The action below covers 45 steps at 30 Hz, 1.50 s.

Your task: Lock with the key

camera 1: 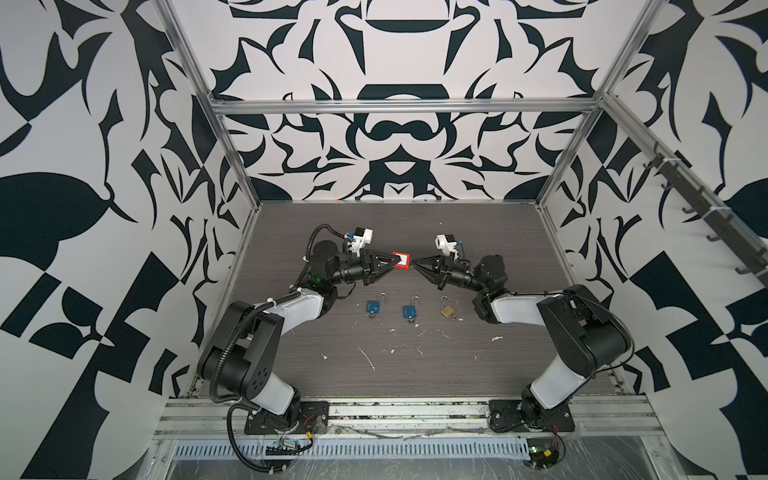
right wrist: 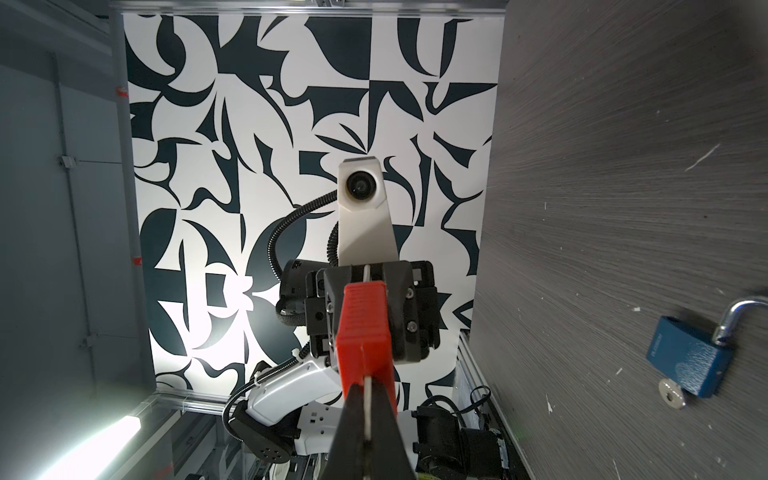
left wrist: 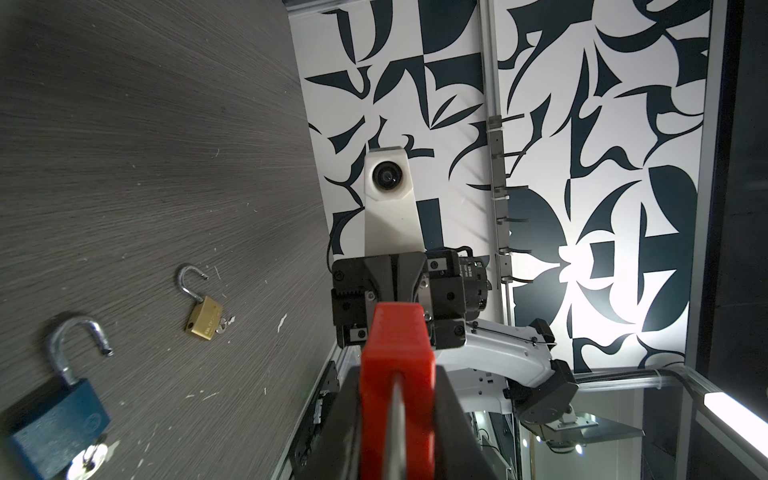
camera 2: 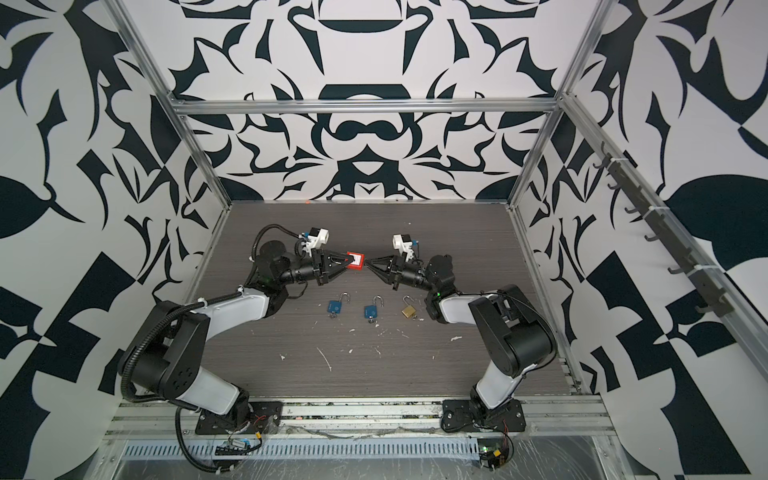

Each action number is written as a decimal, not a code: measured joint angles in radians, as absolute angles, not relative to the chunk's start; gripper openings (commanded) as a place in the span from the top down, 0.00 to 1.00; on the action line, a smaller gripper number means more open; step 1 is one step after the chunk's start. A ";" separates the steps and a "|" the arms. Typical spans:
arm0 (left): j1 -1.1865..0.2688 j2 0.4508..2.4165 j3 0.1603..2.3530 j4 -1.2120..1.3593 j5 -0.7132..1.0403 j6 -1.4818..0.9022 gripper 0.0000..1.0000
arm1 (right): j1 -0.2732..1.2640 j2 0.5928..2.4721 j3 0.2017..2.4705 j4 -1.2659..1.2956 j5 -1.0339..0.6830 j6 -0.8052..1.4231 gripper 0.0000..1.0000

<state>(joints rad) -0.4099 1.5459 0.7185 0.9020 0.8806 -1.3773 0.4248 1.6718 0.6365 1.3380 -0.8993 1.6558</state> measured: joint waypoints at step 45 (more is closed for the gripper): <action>-0.469 1.328 0.837 0.015 0.584 -0.664 1.00 | 0.099 0.976 0.295 0.246 -0.406 0.999 1.00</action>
